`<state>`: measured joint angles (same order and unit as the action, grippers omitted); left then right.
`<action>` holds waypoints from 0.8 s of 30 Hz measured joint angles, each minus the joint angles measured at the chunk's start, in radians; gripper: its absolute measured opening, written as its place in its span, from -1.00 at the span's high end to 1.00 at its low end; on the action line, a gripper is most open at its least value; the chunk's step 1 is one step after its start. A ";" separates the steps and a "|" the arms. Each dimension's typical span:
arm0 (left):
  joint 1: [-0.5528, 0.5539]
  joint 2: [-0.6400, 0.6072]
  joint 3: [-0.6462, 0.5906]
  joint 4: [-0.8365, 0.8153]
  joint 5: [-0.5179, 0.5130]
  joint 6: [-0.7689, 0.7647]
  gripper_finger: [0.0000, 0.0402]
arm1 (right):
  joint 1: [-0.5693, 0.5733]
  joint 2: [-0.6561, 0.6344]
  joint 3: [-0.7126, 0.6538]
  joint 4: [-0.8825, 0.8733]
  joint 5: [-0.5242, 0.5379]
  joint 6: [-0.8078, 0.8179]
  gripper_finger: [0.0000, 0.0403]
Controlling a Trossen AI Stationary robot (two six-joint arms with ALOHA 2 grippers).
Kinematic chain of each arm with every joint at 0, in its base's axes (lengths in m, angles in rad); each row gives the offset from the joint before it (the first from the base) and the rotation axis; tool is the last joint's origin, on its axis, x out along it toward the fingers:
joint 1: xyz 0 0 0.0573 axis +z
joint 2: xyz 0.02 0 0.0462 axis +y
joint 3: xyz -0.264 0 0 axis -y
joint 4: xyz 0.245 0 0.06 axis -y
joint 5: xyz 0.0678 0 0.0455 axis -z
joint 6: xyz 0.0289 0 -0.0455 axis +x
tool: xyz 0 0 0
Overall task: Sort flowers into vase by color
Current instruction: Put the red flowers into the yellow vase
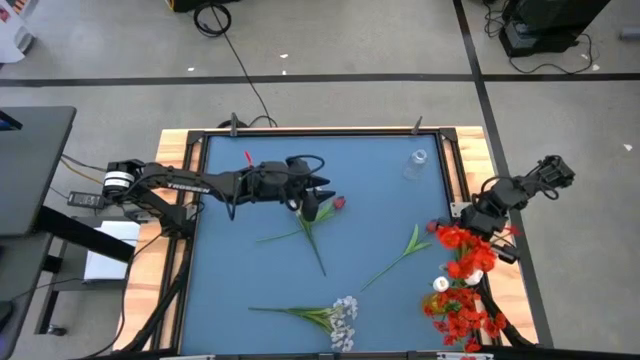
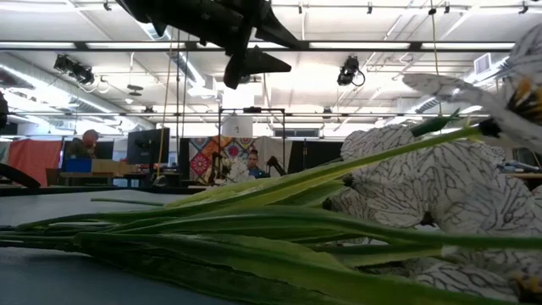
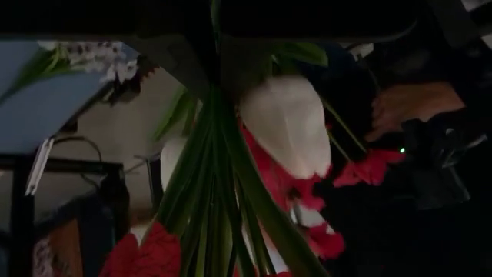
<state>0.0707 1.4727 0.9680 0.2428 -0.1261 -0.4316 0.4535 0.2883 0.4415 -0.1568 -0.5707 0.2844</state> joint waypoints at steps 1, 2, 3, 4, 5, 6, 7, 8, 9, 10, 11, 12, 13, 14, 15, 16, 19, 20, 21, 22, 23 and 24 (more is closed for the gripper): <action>0.000 0.000 0.000 0.000 -0.016 0.000 -0.12 | 0.003 0.004 -0.005 0.002 -0.004 0.000 0.96; 0.000 0.000 0.000 0.000 -0.028 0.000 -0.12 | 0.006 0.009 -0.014 0.004 -0.006 0.000 0.96; 0.000 0.000 0.000 0.000 -0.039 0.000 -0.12 | 0.011 0.013 -0.021 0.008 -0.007 0.001 0.96; 0.000 0.000 0.000 0.000 -0.040 -0.001 -0.12 | 0.015 0.017 -0.031 0.019 -0.007 0.004 0.96; 0.000 0.000 0.000 0.000 -0.040 -0.003 -0.12 | 0.021 0.021 -0.043 0.037 -0.008 0.011 0.96; 0.000 0.000 0.000 0.000 -0.039 -0.003 -0.12 | 0.027 0.024 -0.055 0.063 -0.010 0.016 0.96; 0.000 0.000 0.000 0.000 -0.039 -0.003 -0.12 | 0.033 0.027 -0.072 0.097 -0.014 0.025 0.96; 0.000 0.000 0.000 0.000 -0.039 -0.003 -0.12 | 0.039 0.028 -0.087 0.128 -0.015 0.032 0.96; -0.001 0.000 0.000 0.000 -0.039 -0.003 -0.12 | 0.044 0.031 -0.100 0.154 -0.017 0.035 0.95; -0.002 0.000 0.000 0.000 -0.039 -0.003 -0.12 | 0.048 0.034 -0.110 0.173 -0.016 0.035 0.95; -0.003 0.000 0.000 0.000 -0.039 -0.003 -0.12 | 0.052 0.035 -0.117 0.183 -0.016 0.034 0.95; -0.003 0.000 0.000 0.000 -0.039 -0.003 -0.12 | 0.055 0.035 -0.123 0.183 -0.016 0.034 0.95; -0.003 0.000 0.000 0.000 -0.039 -0.003 -0.12 | 0.057 0.035 -0.129 0.182 -0.015 0.032 0.95; -0.003 0.000 0.000 0.000 -0.039 -0.003 -0.12 | 0.058 0.035 -0.135 0.179 -0.011 0.031 0.95; -0.003 0.000 0.000 0.000 -0.039 -0.003 -0.12 | 0.058 0.035 -0.141 0.178 -0.009 0.032 0.95; -0.003 0.000 0.000 0.000 -0.039 -0.003 -0.12 | 0.058 0.035 -0.146 0.177 -0.009 0.035 0.95; 0.000 0.000 0.000 0.000 -0.039 -0.003 -0.12 | 0.058 0.034 -0.148 0.143 0.002 0.037 0.91; 0.002 0.000 0.000 0.000 -0.039 -0.003 -0.12 | 0.058 0.034 -0.148 0.132 0.008 0.034 0.88; 0.005 0.000 0.000 0.000 -0.039 -0.003 -0.12 | 0.058 0.035 -0.148 0.124 0.016 0.030 0.85; 0.005 0.000 0.000 0.000 -0.039 -0.003 -0.12 | 0.058 0.034 -0.148 0.113 0.026 0.029 0.81; 0.006 0.000 0.000 0.000 -0.039 -0.003 -0.12 | 0.058 0.034 -0.148 0.103 0.031 0.029 0.76; 0.006 0.000 0.000 0.000 -0.040 -0.003 -0.12 | 0.058 0.034 -0.148 0.092 0.031 0.028 0.71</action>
<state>0.0766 1.4727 0.9680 0.2429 -0.1656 -0.4347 0.5114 0.3225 0.2939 -0.0648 -0.5392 0.3122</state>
